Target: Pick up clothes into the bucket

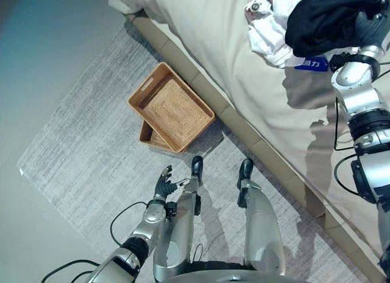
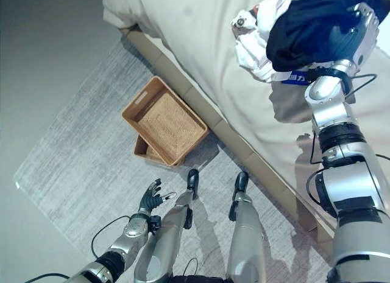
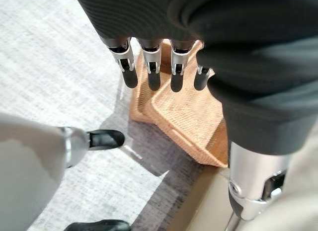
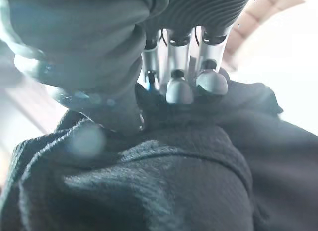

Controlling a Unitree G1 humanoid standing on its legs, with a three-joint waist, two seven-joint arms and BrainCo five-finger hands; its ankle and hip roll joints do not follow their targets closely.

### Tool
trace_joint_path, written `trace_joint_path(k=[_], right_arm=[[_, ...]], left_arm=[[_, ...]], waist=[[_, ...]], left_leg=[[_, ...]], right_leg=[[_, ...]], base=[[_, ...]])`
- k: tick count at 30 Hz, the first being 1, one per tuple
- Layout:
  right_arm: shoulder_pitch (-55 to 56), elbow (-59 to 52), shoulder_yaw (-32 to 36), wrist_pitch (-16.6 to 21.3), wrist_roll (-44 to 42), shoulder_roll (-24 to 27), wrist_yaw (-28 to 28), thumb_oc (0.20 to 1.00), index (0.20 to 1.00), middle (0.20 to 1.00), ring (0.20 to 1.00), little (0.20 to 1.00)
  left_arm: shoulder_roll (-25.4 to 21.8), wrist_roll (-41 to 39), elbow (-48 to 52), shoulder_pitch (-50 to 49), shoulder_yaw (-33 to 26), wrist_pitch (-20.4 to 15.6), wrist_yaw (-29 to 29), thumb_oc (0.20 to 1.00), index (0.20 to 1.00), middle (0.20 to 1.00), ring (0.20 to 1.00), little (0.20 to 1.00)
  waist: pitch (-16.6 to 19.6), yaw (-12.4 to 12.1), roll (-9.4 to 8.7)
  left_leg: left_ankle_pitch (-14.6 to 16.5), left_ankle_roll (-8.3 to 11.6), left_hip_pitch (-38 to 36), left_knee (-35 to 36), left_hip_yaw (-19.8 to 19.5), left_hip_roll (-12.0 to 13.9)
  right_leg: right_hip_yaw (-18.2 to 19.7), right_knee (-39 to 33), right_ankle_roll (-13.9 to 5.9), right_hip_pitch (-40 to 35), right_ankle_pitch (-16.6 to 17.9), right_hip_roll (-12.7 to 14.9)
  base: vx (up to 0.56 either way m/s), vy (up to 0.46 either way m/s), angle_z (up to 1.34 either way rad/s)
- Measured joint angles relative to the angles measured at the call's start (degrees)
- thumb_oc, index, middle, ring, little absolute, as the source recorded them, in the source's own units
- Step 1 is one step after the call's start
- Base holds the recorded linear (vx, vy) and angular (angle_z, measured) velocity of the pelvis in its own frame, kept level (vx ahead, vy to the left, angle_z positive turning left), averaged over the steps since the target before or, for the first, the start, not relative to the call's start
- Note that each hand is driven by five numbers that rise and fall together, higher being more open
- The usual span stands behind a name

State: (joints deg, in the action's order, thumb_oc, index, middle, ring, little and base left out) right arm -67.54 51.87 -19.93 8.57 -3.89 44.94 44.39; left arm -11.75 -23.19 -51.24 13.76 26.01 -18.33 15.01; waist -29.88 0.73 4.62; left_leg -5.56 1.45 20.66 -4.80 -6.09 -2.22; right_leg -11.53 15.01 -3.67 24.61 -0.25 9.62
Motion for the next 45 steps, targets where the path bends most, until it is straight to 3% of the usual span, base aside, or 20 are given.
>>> trace_joint_path(k=[3,6,11,14,15,23,32,37,45], right_arm=[[-0.03,-1.94,1.07,0.29,0.72,0.77,0.49,0.200,0.200,0.200,0.200,0.200],[-0.11,-4.24,4.03,0.28,1.68,1.62,0.53,0.200,0.200,0.200,0.200,0.200],[-0.13,-11.80,4.65,0.21,3.97,6.23,-0.91,0.200,0.200,0.200,0.200,0.200],[-0.05,-14.62,4.60,0.28,4.46,6.29,-2.81,0.200,0.200,0.200,0.200,0.200],[0.70,-15.58,4.42,0.29,4.49,5.84,-3.77,0.200,0.200,0.200,0.200,0.200],[10.92,-27.03,3.02,0.13,4.49,4.80,-14.98,0.200,0.200,0.200,0.200,0.200],[28.54,-41.71,1.56,0.34,3.60,4.60,-27.95,0.200,0.200,0.200,0.200,0.200],[35.35,-48.09,2.41,0.38,0.94,4.24,-33.67,0.200,0.200,0.200,0.200,0.200],[36.24,-56.63,1.92,2.06,-2.90,0.39,-38.46,0.200,0.200,0.200,0.200,0.200]], left_arm=[[-1.78,0.06,0.39,-0.92,-0.67,-0.79,-0.05,1.000,1.000,1.000,1.000,1.000],[-3.62,1.00,2.42,-1.01,-0.73,-0.65,-0.49,1.000,1.000,1.000,1.000,1.000],[-10.39,3.45,22.46,-0.86,-0.12,-0.52,-3.76,1.000,1.000,1.000,1.000,1.000],[-14.15,3.56,32.38,1.33,-0.07,-0.53,-6.08,1.000,1.000,1.000,1.000,1.000],[-14.82,3.70,34.66,3.20,-0.19,-1.03,-6.79,1.000,1.000,1.000,1.000,1.000],[-18.76,3.71,46.29,17.09,0.95,1.55,-9.97,1.000,1.000,1.000,1.000,1.000],[-17.13,3.91,47.01,23.88,7.24,4.08,-12.72,1.000,1.000,1.000,1.000,1.000],[-12.06,6.16,41.64,23.93,7.49,5.64,-12.60,1.000,1.000,1.000,1.000,1.000],[-3.79,6.16,31.98,23.76,7.78,7.90,-10.96,1.000,1.000,1.000,1.000,1.000]], waist=[[1.98,0.11,-2.05],[2.00,-0.23,-3.56],[4.07,0.19,-3.86],[5.25,-0.03,-3.96],[8.11,-0.02,-3.89],[15.77,2.92,-4.74],[19.46,5.08,-4.84],[21.21,5.57,-4.52],[21.90,6.07,-4.27]], left_leg=[[0.08,0.02,-2.36,1.41,1.17,0.45],[-0.04,-0.02,-6.32,2.66,2.75,1.00],[0.03,-0.06,-12.32,5.43,4.24,0.88],[0.07,-0.06,-15.73,6.69,4.69,0.87],[0.18,0.01,-15.81,7.64,4.73,0.93],[0.75,0.27,-21.38,9.71,6.12,1.73],[2.05,1.05,-25.10,9.77,7.55,2.83],[2.11,1.14,-25.11,9.77,7.50,3.39],[2.05,1.13,-25.33,9.76,7.53,3.78]], right_leg=[[0.67,-3.32,-0.43,-2.59,0.48,-0.56],[1.57,-7.48,-0.57,-7.29,3.40,-1.60],[2.09,-14.53,-1.04,-14.74,6.35,-2.34],[2.57,-17.18,-1.31,-18.57,7.07,-2.48],[2.60,-18.19,-1.50,-18.55,7.19,-2.53],[3.37,-20.13,-1.64,-23.50,7.24,-3.53],[4.93,-20.15,-1.45,-26.38,6.00,-4.38],[4.87,-20.15,-1.45,-26.43,5.71,-4.89],[4.86,-20.15,-1.16,-26.61,5.93,-5.33]], base=[[0.05,0.034,-0.22],[0.07,0.028,-0.23],[0.06,0.016,-0.11],[0.05,-0.001,-0.11],[0.07,-0.003,-0.07],[0.07,-0.029,-0.08],[0.03,-0.018,-0.10],[0.00,0.000,0.00],[0.00,-0.002,0.00]])
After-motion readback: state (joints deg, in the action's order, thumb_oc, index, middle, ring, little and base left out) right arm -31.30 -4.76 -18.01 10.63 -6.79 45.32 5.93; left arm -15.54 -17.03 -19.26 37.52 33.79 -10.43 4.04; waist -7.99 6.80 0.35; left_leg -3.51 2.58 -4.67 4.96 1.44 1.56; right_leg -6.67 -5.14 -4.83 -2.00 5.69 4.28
